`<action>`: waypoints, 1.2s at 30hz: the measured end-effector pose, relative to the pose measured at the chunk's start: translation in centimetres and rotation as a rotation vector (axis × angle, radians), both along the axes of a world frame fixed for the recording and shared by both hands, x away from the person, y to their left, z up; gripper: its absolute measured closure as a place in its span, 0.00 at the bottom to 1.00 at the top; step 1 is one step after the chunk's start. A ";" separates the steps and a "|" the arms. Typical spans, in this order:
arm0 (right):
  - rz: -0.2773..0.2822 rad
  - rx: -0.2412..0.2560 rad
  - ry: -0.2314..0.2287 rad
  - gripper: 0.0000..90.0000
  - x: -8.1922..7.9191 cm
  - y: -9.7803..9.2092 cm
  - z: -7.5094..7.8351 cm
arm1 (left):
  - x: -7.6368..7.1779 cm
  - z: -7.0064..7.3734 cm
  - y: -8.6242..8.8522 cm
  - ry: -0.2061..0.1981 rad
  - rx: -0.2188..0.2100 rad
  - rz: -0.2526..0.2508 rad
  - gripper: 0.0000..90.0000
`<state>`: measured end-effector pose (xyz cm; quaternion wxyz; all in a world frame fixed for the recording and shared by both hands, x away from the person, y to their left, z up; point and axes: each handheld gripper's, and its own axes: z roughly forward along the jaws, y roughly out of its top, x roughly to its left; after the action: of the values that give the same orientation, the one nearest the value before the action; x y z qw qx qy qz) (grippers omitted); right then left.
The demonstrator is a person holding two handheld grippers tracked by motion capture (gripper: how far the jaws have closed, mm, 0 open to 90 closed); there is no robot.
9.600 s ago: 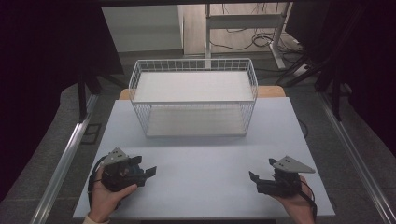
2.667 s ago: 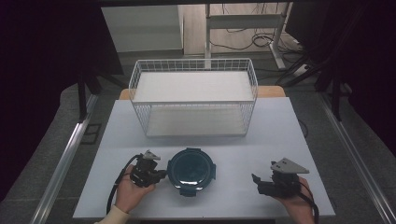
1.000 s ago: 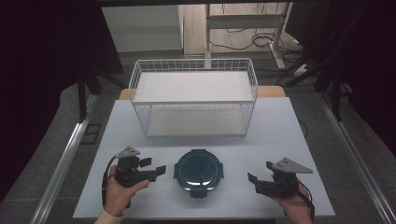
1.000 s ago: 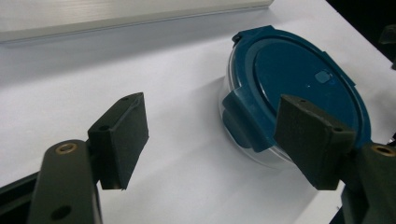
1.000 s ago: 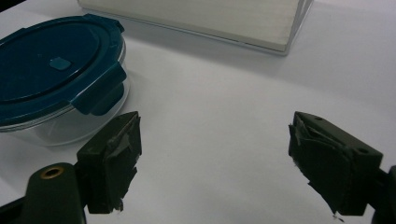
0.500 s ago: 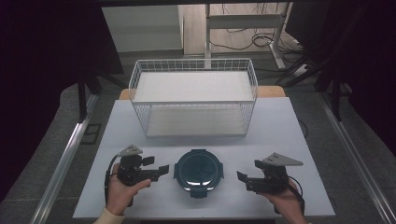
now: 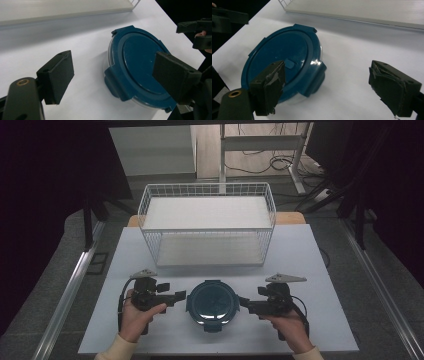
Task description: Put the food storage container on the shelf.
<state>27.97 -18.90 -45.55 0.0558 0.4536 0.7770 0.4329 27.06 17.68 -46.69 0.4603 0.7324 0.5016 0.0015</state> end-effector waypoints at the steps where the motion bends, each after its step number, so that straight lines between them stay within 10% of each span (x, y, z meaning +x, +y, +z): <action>1: -0.002 0.007 0.007 0.15 0.2 0.2 0.0 | 0.2 -0.2 -0.2 0.010 -0.008 -0.008 0.19; 36: 0.011 0.180 0.244 0.17 1.5 3.4 -5.3 | 1.5 -5.9 -2.0 0.264 -0.201 -0.093 0.19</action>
<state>29.52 -15.45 -50.82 -0.0824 0.5016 0.7385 0.4430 28.58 15.66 -52.63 0.4609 0.6990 0.5210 -0.1660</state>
